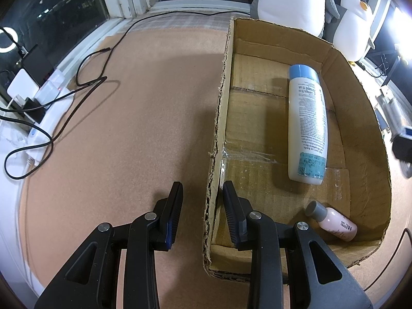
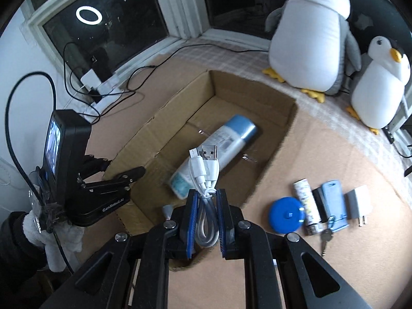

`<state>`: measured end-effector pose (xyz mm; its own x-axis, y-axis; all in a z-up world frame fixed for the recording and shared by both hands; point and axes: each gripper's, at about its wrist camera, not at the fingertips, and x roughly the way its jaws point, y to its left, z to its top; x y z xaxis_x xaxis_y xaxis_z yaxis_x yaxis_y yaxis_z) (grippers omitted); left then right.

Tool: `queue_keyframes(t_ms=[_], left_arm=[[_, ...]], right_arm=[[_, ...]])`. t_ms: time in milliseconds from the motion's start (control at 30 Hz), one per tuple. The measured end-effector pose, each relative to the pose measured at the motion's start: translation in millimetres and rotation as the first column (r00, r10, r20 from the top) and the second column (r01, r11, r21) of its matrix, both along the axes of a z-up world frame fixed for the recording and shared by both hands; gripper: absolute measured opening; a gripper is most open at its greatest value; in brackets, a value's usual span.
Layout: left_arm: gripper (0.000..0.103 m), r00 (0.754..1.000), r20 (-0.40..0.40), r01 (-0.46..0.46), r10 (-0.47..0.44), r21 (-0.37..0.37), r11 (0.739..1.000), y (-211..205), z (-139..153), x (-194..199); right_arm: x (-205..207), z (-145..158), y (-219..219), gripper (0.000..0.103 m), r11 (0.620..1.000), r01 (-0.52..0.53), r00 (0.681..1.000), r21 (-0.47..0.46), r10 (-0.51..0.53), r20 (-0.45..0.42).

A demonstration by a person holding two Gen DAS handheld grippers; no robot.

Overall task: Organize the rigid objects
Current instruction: 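Carry the white USB cable into the box and release it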

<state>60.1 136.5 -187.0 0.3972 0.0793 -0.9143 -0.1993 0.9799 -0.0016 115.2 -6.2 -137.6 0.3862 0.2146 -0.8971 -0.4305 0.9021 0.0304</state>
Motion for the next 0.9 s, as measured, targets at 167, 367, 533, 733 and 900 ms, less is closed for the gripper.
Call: queue_keyframes(t_ms=[167, 367, 533, 733, 900], left_arm=[[0.031, 1.0, -0.001, 0.001, -0.001, 0.001, 1.0, -0.1, 0.0, 0.0], [0.031, 1.0, 0.0, 0.001, -0.001, 0.001, 1.0, -0.2, 0.0, -0.1], [0.031, 1.0, -0.001, 0.0, 0.0, 0.001, 1.0, -0.5, -0.1, -0.1], [0.031, 1.0, -0.001, 0.0, 0.0, 0.002, 1.0, -0.4, 0.4, 0.1], [0.031, 1.0, -0.001, 0.001, -0.001, 0.004, 1.0, 0.3, 2.0, 0.7]], right_arm=[[0.6, -10.6, 11.0, 0.013, 1.0, -0.013, 1.0, -0.003, 0.013, -0.015], [0.4, -18.2, 19.1, 0.013, 1.0, -0.023, 0.999, -0.002, 0.023, -0.026], [-0.7, -21.2, 20.9, 0.013, 1.0, -0.026, 0.999, -0.006, 0.026, -0.03], [-0.6, -22.4, 21.1, 0.013, 1.0, -0.029, 0.999, -0.007, 0.029, -0.031], [0.8, -22.6, 22.0, 0.016, 1.0, -0.027, 0.999, -0.01, 0.026, -0.032]])
